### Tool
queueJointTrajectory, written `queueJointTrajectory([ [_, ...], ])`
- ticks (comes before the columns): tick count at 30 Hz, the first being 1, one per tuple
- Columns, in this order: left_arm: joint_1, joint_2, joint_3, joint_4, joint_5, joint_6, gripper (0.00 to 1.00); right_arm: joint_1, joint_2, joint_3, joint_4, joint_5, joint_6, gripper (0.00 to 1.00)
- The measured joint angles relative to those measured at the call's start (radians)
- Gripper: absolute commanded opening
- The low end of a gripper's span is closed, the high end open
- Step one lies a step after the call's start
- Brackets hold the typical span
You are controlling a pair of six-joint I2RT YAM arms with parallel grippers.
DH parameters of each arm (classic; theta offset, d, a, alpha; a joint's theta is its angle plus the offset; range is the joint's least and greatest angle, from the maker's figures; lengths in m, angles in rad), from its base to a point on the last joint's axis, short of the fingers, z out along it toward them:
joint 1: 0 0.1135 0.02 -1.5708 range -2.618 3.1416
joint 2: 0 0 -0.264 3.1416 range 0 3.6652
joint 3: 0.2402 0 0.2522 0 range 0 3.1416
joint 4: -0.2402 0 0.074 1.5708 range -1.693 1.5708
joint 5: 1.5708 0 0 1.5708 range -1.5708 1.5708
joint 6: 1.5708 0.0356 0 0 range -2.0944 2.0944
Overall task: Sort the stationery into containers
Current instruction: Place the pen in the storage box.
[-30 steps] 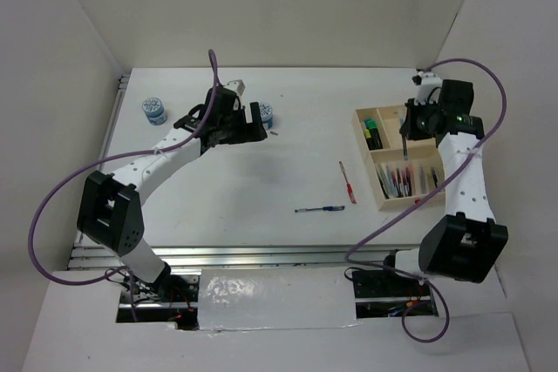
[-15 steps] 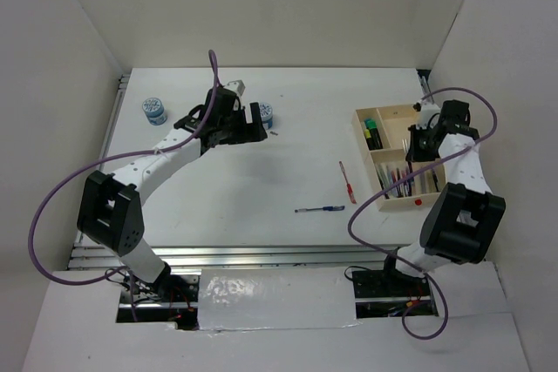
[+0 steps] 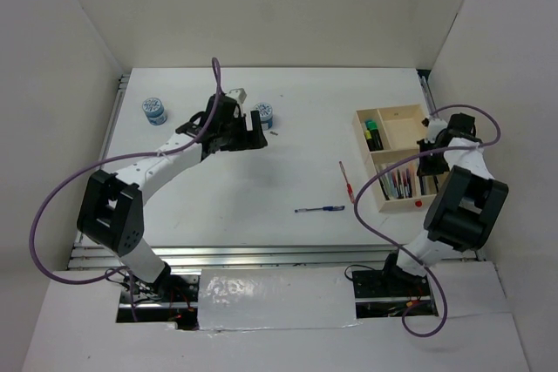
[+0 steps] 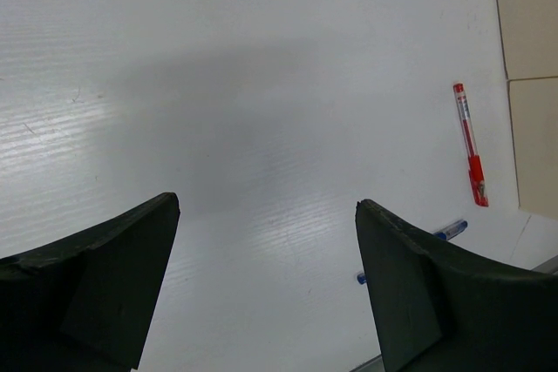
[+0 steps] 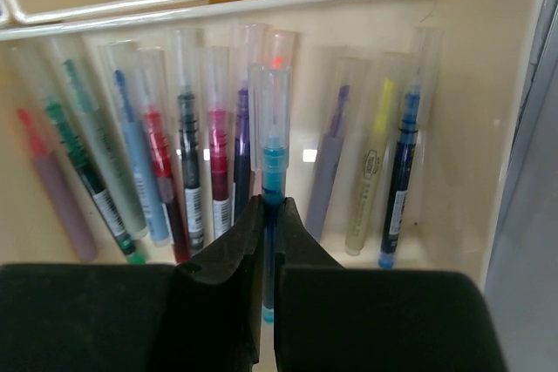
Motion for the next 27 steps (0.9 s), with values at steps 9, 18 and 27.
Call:
queueJointTrajectory([
  [9,-0.016,-0.006,-0.013,0.021,0.020,0.023,0.94,-0.003,0.129,0.017,0.034,0.037,0.007,0.24],
  [18,-0.038,-0.010,-0.029,0.042,0.035,0.080,0.89,-0.004,0.129,0.066,0.026,0.043,0.027,0.46],
  [27,-0.369,-0.023,-0.130,0.053,0.156,0.480,0.78,0.001,-0.076,0.191,-0.089,-0.100,0.078,0.47],
])
